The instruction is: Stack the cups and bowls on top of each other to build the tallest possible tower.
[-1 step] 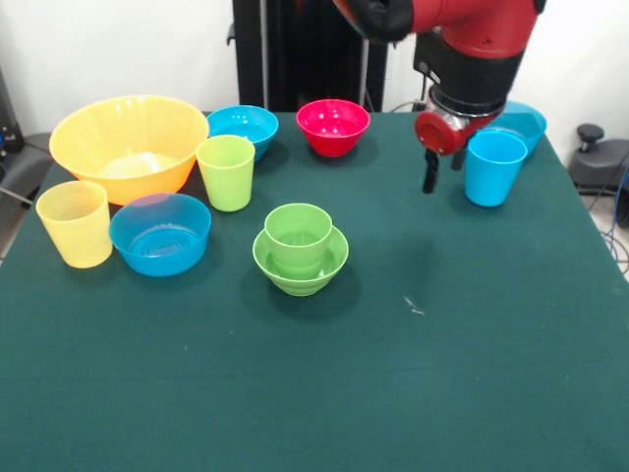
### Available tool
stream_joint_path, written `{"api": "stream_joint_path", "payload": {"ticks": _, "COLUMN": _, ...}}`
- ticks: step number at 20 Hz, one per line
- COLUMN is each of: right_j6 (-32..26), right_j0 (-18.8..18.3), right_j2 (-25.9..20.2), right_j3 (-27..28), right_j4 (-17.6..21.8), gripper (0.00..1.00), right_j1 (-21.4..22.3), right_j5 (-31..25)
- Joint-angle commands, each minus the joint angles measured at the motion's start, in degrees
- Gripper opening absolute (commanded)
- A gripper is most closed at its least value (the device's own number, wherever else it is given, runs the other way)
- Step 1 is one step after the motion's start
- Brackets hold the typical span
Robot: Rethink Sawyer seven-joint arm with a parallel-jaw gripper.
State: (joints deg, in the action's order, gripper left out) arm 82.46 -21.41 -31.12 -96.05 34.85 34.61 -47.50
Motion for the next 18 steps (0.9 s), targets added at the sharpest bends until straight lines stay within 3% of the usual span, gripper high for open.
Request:
{"api": "stream_joint_path", "payload": {"ticks": 1, "right_j6": -0.71, "right_j0": -2.02, "right_j2": 3.89, "right_j3": 1.25, "right_j4": 2.41, "gripper": 1.00, "right_j1": 1.78, "right_j5": -2.41}}
{"api": "stream_joint_path", "payload": {"ticks": 2, "right_j6": -4.85, "right_j0": -2.39, "right_j2": 3.72, "right_j3": 1.38, "right_j4": 5.87, "gripper": 1.00, "right_j1": 1.60, "right_j5": -1.38}}
{"api": "stream_joint_path", "payload": {"ticks": 4, "right_j6": -6.89, "right_j0": -3.45, "right_j2": 3.34, "right_j3": 0.21, "right_j4": 8.98, "gripper": 1.00, "right_j1": 1.45, "right_j5": 2.75}}
{"api": "stream_joint_path", "payload": {"ticks": 7, "right_j6": -1.05, "right_j0": -6.53, "right_j2": 2.79, "right_j3": -3.44, "right_j4": 7.99, "gripper": 1.00, "right_j1": 1.03, "right_j5": 11.14}}
{"api": "stream_joint_path", "payload": {"ticks": 9, "right_j6": -0.47, "right_j0": -7.93, "right_j2": 2.17, "right_j3": -4.32, "right_j4": 8.10, "gripper": 1.00, "right_j1": 0.05, "right_j5": 13.69}}
{"api": "stream_joint_path", "payload": {"ticks": 18, "right_j6": -8.22, "right_j0": -11.91, "right_j2": -1.32, "right_j3": -3.91, "right_j4": 7.47, "gripper": 1.00, "right_j1": 0.03, "right_j5": 11.39}}
